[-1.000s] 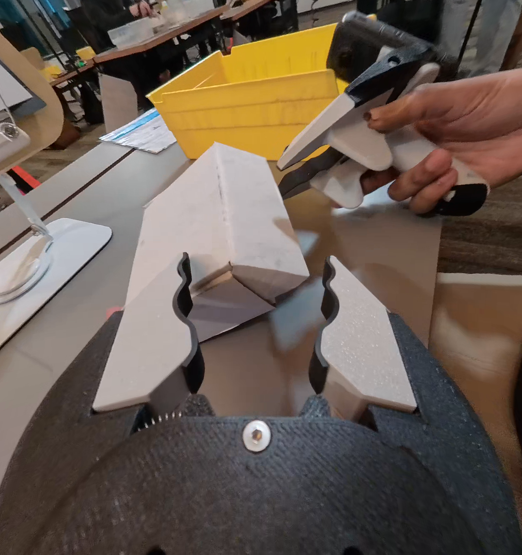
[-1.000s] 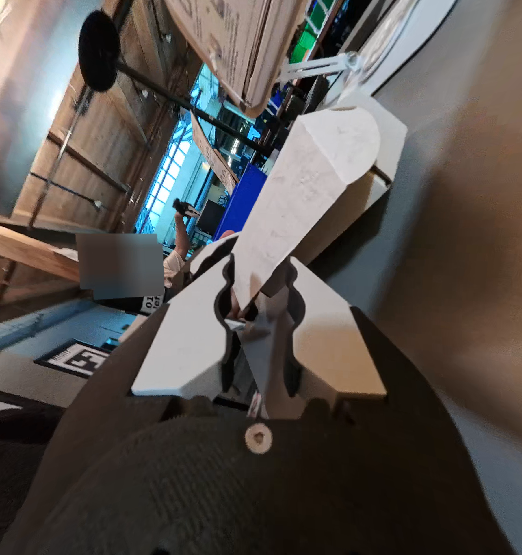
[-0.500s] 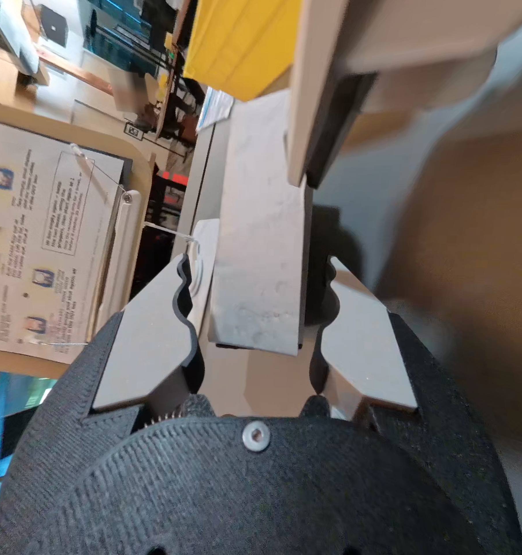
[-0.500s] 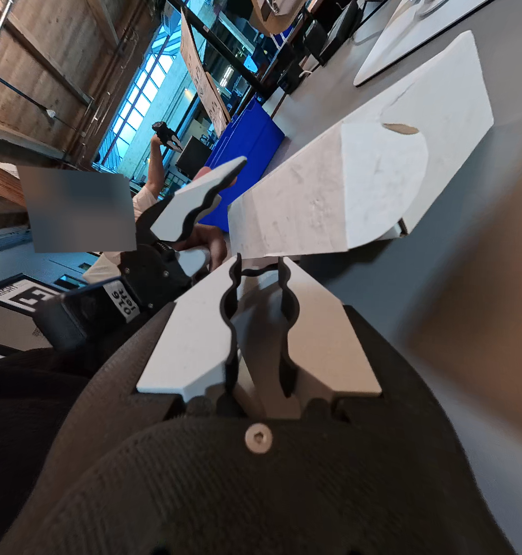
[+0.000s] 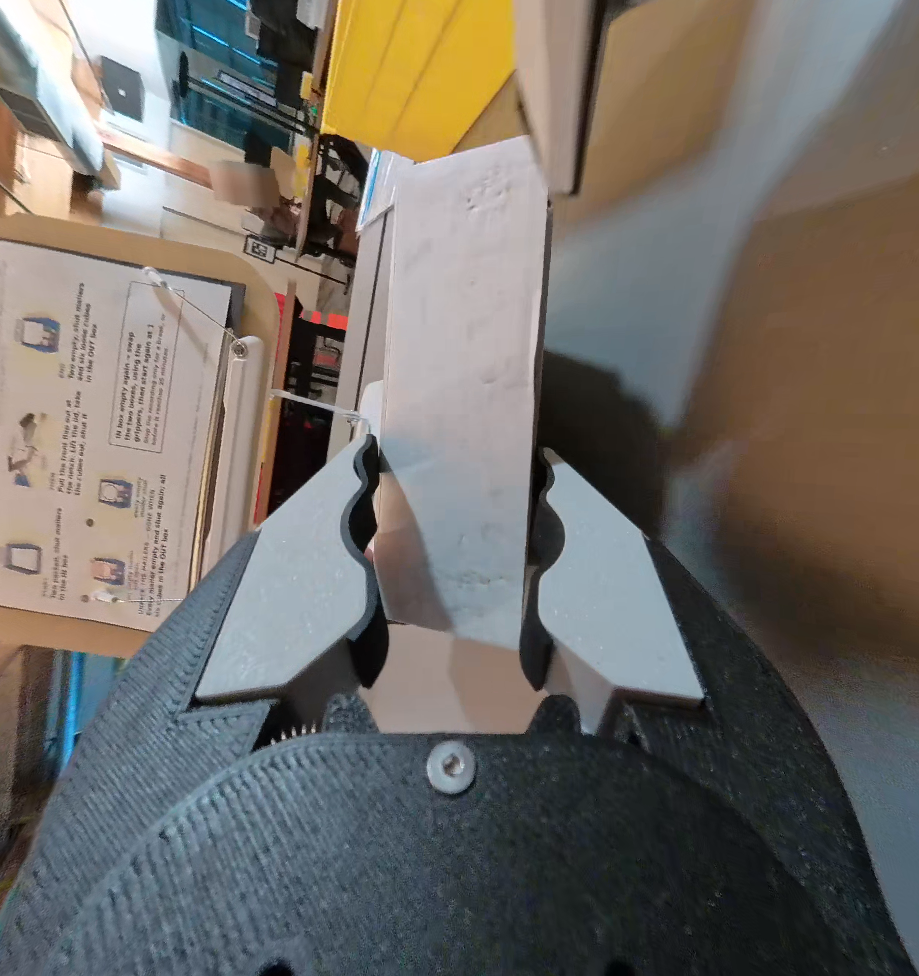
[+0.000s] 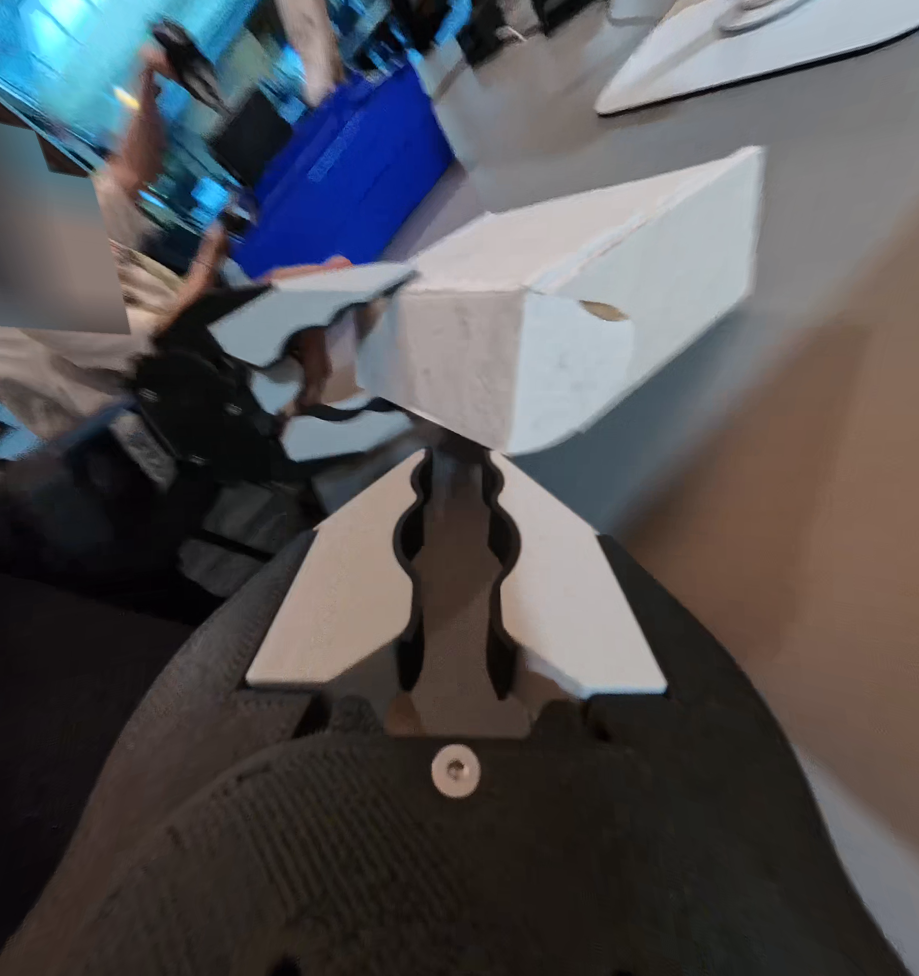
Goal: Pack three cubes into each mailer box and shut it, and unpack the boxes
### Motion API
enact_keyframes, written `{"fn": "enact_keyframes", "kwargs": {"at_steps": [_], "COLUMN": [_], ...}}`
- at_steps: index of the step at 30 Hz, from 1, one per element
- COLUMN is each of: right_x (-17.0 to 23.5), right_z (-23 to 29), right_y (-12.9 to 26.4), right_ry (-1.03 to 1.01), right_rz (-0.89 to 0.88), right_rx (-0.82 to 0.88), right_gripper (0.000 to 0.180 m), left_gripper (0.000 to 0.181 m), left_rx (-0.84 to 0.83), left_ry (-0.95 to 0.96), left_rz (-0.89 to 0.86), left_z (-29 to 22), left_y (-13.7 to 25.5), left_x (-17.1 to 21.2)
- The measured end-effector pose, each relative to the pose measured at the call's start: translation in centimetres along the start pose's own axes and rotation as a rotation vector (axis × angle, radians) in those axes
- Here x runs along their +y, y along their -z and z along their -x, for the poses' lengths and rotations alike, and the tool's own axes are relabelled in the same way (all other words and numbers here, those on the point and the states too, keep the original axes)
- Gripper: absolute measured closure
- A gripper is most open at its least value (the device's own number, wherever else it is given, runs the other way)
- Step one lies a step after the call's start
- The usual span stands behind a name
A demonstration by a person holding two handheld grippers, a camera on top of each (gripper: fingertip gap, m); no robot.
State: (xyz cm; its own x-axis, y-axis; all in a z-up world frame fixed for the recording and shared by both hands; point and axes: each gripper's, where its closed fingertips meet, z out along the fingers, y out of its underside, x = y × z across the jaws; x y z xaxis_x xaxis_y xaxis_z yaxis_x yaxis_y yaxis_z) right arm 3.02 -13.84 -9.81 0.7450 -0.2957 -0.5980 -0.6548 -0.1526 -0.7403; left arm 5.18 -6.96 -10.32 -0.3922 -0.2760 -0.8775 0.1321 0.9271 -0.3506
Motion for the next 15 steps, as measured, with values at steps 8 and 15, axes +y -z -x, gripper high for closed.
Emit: {"fn": "enact_keyframes", "kwargs": {"at_steps": [8,15], "right_x": [-1.5,-0.8], "right_z": [-3.7,-4.7], "right_y": [2.1,1.6], "right_ry": [0.199,0.345], "right_rz": [-0.034,0.03], "right_rx": [0.303,0.433], "right_gripper": [0.15,0.157], "left_gripper": [0.125,0.124], "left_rx": [0.135,0.202], "left_ry": [0.07,0.163], "left_rz": [-0.033,-0.067], "left_z": [-0.4,-0.4], "left_y": [1.0,1.5], "left_x": [0.0,-0.3]}}
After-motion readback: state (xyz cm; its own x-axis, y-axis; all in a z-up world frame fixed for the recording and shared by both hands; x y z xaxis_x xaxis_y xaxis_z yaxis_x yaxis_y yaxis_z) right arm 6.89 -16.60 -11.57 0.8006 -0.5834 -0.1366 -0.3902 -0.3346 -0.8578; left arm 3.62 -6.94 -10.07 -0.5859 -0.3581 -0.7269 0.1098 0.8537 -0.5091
